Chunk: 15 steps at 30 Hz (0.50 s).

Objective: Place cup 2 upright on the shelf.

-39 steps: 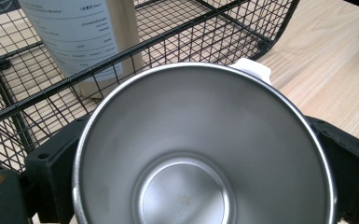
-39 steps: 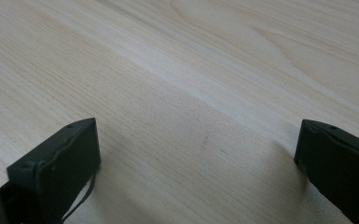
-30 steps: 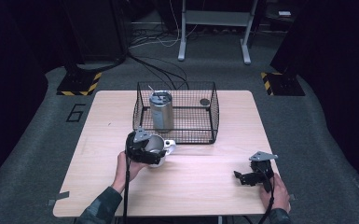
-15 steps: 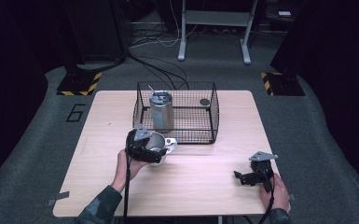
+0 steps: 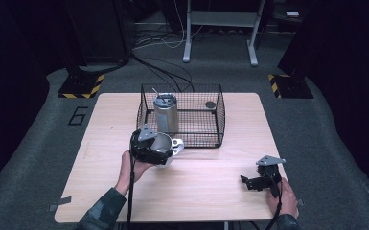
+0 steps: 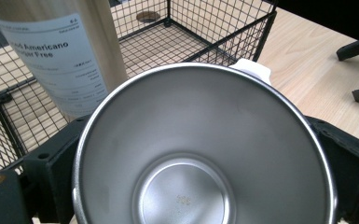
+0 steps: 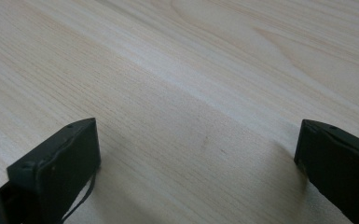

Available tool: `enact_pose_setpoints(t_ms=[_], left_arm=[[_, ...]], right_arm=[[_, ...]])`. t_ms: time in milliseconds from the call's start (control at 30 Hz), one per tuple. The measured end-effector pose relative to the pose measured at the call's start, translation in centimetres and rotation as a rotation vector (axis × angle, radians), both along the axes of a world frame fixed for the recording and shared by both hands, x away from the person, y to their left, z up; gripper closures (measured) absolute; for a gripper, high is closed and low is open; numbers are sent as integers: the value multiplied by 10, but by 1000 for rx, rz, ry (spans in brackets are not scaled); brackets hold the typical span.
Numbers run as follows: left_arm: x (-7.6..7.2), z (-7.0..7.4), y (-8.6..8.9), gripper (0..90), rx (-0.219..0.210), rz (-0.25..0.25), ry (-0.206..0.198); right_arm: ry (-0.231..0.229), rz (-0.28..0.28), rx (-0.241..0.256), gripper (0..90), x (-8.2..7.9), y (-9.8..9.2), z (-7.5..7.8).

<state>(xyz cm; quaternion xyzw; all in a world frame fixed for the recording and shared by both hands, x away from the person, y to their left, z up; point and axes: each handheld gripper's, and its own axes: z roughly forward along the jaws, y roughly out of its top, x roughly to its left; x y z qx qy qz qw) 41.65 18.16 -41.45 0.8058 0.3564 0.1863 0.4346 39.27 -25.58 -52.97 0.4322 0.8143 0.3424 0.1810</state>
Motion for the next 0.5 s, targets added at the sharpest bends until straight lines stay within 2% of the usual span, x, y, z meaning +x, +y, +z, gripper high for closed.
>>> enact_pose_setpoints(t_ms=[500], left_arm=[[3, 22, -8, 59, -5, -13, -33]], right_arm=[[0, 1, 0, 0, 0, 0, 0]])
